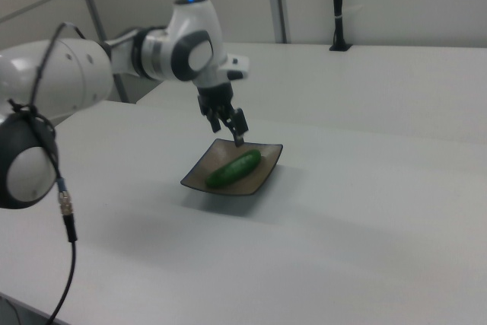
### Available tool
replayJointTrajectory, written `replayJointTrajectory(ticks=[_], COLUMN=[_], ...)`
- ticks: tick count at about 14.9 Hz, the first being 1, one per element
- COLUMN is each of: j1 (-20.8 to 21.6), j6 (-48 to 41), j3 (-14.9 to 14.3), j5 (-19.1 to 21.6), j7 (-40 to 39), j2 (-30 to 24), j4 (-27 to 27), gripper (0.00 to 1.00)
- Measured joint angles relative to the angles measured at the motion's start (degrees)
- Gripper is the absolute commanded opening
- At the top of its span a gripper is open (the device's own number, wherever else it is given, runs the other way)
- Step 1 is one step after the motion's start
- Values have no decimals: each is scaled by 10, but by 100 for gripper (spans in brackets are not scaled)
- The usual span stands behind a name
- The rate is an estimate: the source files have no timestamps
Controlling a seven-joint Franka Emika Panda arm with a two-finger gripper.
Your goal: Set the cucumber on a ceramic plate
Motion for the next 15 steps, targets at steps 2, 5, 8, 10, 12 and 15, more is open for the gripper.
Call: replayJointTrajectory(ticks=[2,5,8,10,12,15], j1=[0,4,27,42,46,45], j6=[-61,-90,-94,-94,-94,-94], j3=[0,0,1,1,-6,-36], j5=[0,0,-3,-26,-39,-40], j7=[0,-11,-16,-35,-69,-111], j2=[-60,-133,-209,-231,-243,-248], j4=[-15,-77,-161,-195,-213,-213], gripper=[100,100,100,100,100,100])
